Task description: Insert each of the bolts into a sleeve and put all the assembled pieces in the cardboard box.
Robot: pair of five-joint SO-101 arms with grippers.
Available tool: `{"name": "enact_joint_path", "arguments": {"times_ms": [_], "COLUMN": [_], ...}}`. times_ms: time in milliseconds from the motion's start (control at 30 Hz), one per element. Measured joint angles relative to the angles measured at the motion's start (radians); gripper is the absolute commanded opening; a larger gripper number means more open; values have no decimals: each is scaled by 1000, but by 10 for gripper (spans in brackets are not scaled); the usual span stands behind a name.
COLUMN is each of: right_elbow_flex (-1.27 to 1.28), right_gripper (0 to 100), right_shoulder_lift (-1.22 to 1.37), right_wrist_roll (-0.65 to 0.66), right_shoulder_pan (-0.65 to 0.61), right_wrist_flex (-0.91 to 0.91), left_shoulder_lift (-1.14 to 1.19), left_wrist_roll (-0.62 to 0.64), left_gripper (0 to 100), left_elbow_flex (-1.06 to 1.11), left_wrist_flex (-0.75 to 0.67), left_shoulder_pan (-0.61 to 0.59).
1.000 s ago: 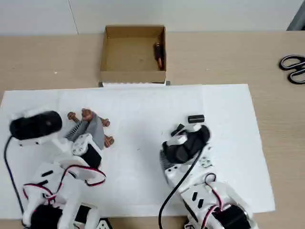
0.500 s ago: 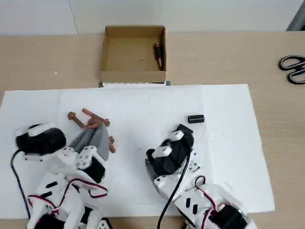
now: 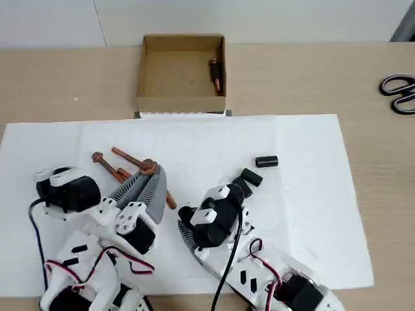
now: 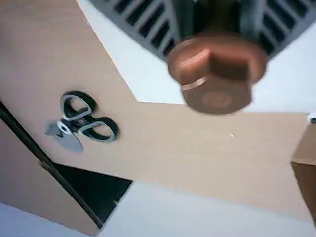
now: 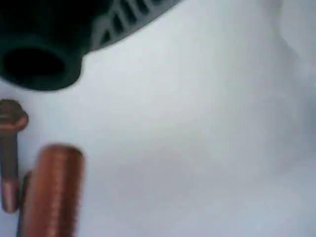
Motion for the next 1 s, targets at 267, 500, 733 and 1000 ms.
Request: {"name": "enact_joint_path", "arguments": {"times_ms": [267, 500, 733, 1000], "right_elbow_flex": [0, 0, 0, 0], "right_gripper": [2, 2, 2, 2], "right_shoulder_lift": [0, 2, 2, 2], "right_wrist_roll": [14, 14, 14, 14], "right_shoulder_pan": [0, 2, 2, 2], "right_wrist_flex": [-3, -3, -3, -3], "left_shoulder_lift": [0, 0, 0, 0], "left_wrist_roll": [0, 0, 0, -2], "left_gripper": [6, 6, 6, 6], "left_elbow_flex": [3, 64, 109, 109], "left_wrist_flex": [0, -15, -97, -101], "left_shoulder_pan": [23, 23, 29, 77]}}
